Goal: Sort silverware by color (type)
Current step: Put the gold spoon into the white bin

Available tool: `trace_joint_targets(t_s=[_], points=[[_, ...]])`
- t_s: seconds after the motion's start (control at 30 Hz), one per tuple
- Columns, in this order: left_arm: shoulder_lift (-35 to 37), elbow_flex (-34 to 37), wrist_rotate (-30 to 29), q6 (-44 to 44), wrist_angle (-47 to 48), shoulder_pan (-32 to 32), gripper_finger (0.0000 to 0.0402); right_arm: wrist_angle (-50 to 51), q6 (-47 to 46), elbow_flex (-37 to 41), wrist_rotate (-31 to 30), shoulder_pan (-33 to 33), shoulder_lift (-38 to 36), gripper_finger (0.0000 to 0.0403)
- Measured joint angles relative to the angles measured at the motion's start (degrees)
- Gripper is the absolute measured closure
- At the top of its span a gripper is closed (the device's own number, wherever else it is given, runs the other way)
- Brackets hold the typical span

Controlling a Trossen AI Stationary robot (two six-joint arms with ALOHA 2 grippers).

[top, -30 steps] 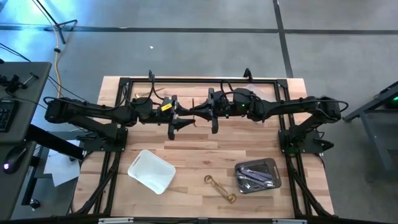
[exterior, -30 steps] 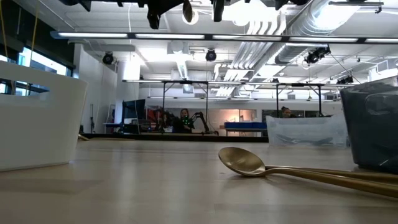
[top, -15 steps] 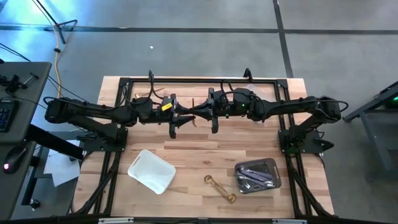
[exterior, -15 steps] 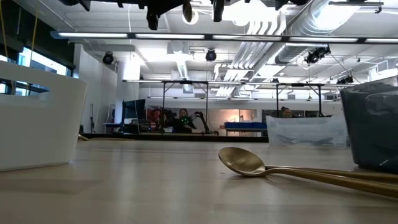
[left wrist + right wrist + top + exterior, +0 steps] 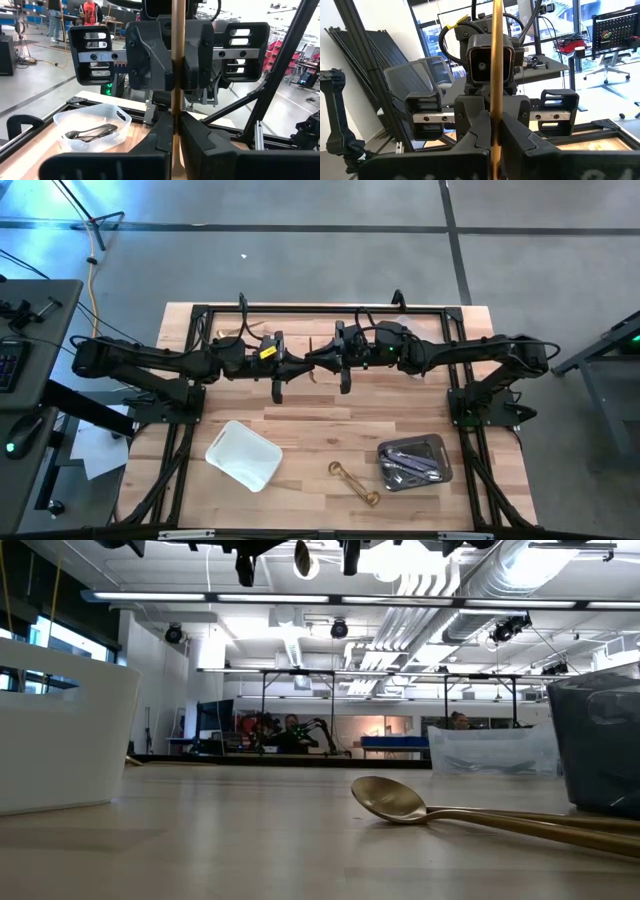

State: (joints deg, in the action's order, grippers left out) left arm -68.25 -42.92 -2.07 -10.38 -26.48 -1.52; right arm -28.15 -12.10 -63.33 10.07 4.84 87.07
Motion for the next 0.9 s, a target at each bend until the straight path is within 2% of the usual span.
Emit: trace_joint_targets(t_s=[0.23,0.37,0.53,0.7,0.8,0.9], points=[[0.0,0.02,-0.13,0.62,0.3,0.0,0.0398,0.03,-1.14,0.0,0.0,0.0,0.0,0.037],[0.67,0.1,-0.17,0.61,2.23,0.0,0.0399,1.55,-5.87,0.0,0.03,0.1,-0.23,0.0333],[2.91,0.09,-0.65,0.98,6.07,-0.25,0.04,6.02,-5.19,0.02,-0.13,0.72,-1.88,0.0269],[7.85,0.08,-1.67,2.95,12.77,-0.83,0.04,14.29,-2.67,0.02,-0.17,1.65,-6.11,0.0221],[11.41,0.4,-1.73,3.49,16.96,-0.81,0.04,21.66,-3.14,0.02,-0.21,2.3,-9.06,0.0212],[15.27,2.91,-1.87,2.05,17.04,-0.81,0.0401,28.44,-2.07,0.07,-1.48,2.3,-12.27,0.0211]])
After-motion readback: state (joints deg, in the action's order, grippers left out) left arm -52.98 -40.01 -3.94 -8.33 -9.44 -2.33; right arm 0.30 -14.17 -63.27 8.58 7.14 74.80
